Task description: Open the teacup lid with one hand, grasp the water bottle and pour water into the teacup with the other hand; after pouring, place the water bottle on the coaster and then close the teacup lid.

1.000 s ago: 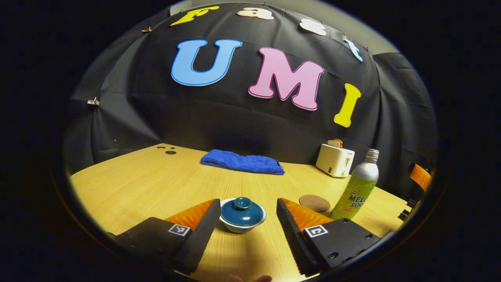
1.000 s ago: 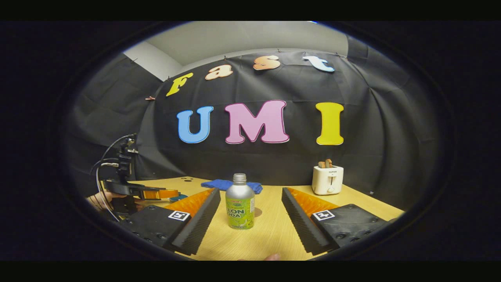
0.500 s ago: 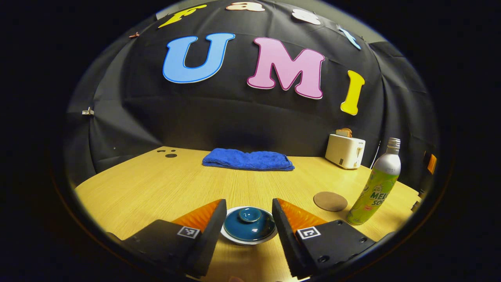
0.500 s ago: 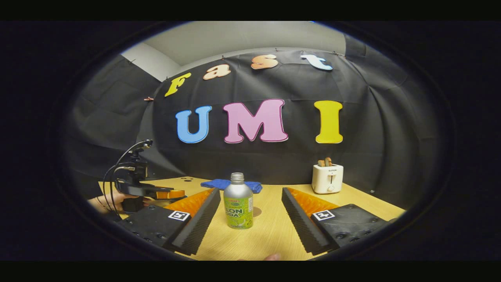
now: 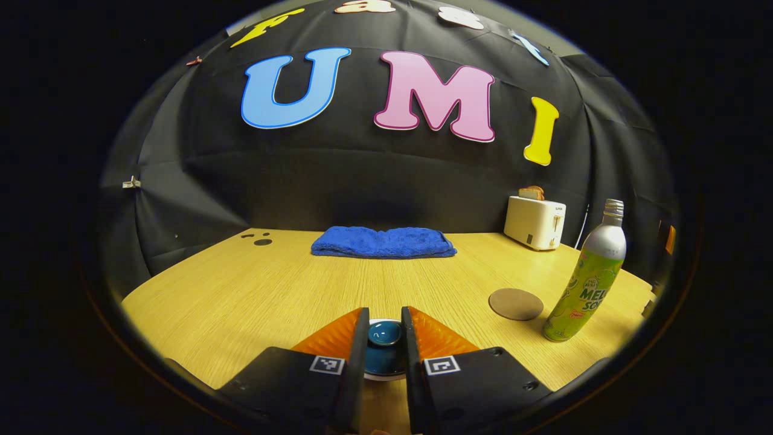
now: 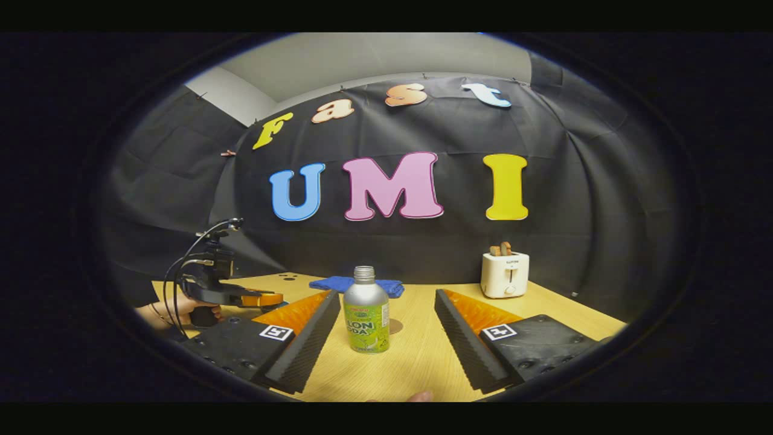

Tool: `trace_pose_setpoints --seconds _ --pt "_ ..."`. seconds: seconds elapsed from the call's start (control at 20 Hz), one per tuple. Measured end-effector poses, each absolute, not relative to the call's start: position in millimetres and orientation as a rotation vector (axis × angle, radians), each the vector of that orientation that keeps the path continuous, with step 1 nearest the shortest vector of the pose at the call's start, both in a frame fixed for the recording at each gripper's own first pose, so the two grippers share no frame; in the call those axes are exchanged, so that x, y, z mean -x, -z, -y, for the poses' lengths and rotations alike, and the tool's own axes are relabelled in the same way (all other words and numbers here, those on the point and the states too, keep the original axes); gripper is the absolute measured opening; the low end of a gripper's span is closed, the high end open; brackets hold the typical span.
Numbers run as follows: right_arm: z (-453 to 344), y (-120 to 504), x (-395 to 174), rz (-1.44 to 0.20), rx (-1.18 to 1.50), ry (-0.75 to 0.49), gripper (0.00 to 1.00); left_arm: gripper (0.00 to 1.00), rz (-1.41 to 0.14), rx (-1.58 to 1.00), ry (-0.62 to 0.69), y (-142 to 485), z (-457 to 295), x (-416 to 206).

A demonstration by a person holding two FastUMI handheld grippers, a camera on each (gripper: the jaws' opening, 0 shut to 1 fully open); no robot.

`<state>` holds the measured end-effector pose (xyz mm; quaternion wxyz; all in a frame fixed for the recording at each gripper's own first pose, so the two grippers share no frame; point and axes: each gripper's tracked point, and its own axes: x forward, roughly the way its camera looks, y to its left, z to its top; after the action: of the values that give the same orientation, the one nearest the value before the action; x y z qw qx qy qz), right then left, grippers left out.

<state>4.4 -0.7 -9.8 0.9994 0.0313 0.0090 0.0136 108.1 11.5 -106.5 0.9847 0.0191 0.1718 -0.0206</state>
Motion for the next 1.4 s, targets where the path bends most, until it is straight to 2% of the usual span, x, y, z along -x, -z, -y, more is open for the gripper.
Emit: trace_pose_setpoints --seconds 0.1,0.2,0.4,0.7,1.4 --pt "0.5 12.7 -5.8 -0.022 -0.060 -0.027 0.97 0.35 -0.327 -0.030 0.038 101.3 -12.6 -107.6" --pt "-0.6 17.3 -8.1 -0.032 -0.067 -0.031 0.97 0.31 -0.277 -0.026 0.028 86.0 -16.8 -103.8" --pt "-13.4 47.0 -18.3 -0.108 -0.072 -0.045 0.98 0.31 -0.175 0.028 -0.005 42.3 -35.8 -58.5" --pt "-25.4 80.6 -52.6 -0.198 -0.026 -0.044 0.98 0.32 -0.144 0.034 -0.031 26.6 -57.0 -16.8" --pt "-38.2 109.7 -91.1 -0.286 -0.033 -0.018 0.98 0.31 -0.130 0.076 -0.028 17.8 -72.1 -7.2"
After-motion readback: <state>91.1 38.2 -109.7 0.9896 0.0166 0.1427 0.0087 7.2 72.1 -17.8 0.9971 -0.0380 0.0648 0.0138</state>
